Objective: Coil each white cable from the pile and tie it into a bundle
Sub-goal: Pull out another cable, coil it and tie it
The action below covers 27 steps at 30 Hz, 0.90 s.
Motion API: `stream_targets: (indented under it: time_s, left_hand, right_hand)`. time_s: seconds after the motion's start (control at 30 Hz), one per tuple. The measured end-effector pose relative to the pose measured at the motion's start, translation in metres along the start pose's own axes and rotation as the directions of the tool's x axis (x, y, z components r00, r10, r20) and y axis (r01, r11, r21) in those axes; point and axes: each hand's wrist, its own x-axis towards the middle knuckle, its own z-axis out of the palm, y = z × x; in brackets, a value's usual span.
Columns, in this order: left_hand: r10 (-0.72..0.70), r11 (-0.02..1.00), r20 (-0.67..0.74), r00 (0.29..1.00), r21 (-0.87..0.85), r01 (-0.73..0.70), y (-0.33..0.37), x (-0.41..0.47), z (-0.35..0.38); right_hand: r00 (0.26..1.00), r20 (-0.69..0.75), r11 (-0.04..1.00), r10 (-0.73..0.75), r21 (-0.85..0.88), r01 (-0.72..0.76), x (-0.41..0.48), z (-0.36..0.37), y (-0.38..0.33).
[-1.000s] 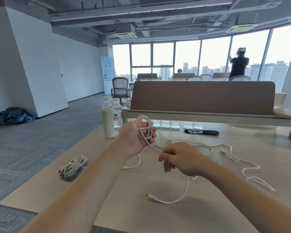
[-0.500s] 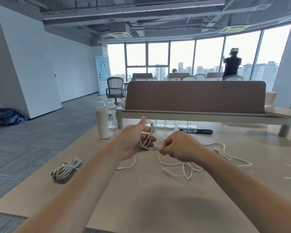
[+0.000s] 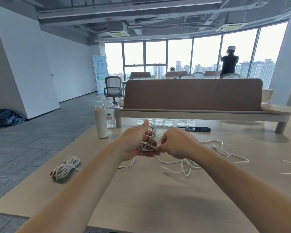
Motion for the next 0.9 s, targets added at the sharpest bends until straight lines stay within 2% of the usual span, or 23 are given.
stream_targets:
  time_s: [0.17, 0.3, 0.4, 0.47, 0.57, 0.73, 0.9]
  left_hand:
    - [0.021, 0.992, 0.017, 1.000, 0.122, -0.023, -0.003, -0.001, 0.003]
    - [0.024, 0.990, 0.043, 0.999, 0.139, -0.029, -0.006, 0.004, 0.006]
    - [0.023, 0.987, 0.022, 0.999, 0.157, -0.026, -0.006, 0.003, 0.009]
    - [0.032, 0.987, 0.001, 0.999, 0.156, -0.032, -0.005, 0.002, 0.007]
    - [0.040, 0.997, -0.027, 0.999, 0.068, -0.039, 0.001, 0.001, -0.002]
    - [0.024, 0.999, -0.067, 0.998, -0.044, -0.027, 0.008, 0.001, -0.021]
    - [0.026, 0.994, -0.033, 0.999, -0.103, -0.029, 0.008, 0.002, -0.025]
  right_hand:
    - [1.000, -0.010, 0.997, -0.014, -0.081, 0.013, -0.002, -0.003, -0.002]
    - [0.999, 0.006, 0.999, -0.034, -0.032, 0.034, -0.004, -0.005, 0.000]
    - [0.998, -0.055, 0.999, -0.032, -0.030, 0.030, -0.003, -0.002, -0.001]
    - [0.997, -0.068, 0.995, -0.034, 0.089, 0.040, -0.001, -0.001, 0.002]
    - [0.997, 0.056, 0.914, -0.056, 0.406, 0.029, 0.000, -0.003, 0.013]
    - [0.990, 0.076, 0.943, -0.121, 0.322, 0.091, 0.001, -0.016, 0.037]
    - [0.993, -0.113, 0.848, -0.020, 0.524, 0.077, 0.005, -0.027, 0.040]
